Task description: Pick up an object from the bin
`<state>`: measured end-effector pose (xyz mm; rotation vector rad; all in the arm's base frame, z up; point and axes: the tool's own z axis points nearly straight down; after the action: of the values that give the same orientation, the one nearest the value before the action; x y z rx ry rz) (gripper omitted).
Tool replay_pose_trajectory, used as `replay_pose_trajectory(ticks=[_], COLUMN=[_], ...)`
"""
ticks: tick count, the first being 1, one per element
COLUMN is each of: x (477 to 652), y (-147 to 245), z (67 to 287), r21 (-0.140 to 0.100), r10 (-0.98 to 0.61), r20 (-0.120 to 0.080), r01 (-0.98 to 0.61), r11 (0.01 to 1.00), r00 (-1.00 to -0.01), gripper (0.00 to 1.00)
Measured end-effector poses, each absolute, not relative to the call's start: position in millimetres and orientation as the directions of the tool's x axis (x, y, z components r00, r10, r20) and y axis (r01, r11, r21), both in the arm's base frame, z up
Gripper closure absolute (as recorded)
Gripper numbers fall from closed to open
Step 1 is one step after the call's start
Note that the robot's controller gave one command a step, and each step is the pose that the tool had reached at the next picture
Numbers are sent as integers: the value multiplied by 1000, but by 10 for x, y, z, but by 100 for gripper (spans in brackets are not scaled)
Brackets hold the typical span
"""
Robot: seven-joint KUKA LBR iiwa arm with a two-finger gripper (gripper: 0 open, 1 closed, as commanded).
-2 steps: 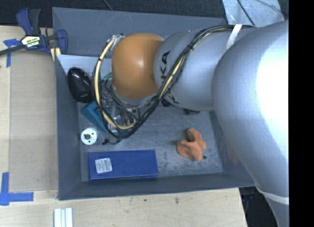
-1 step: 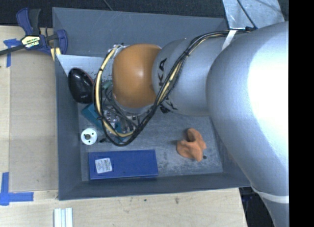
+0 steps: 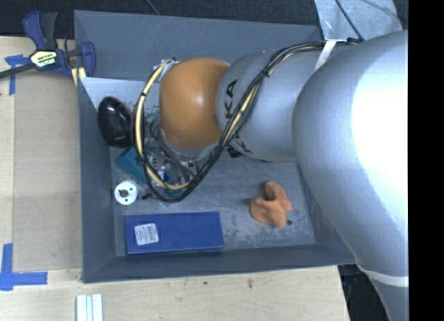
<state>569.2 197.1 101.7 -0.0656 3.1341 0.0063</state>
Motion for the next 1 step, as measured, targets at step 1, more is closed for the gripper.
replay_pose_trajectory(ticks=[1], x=[5644], y=[1759], z=[1244], r21=[-2], r10=[48], r20=[4], r01=[48], r11=[999], r00=[-999], gripper=[100])
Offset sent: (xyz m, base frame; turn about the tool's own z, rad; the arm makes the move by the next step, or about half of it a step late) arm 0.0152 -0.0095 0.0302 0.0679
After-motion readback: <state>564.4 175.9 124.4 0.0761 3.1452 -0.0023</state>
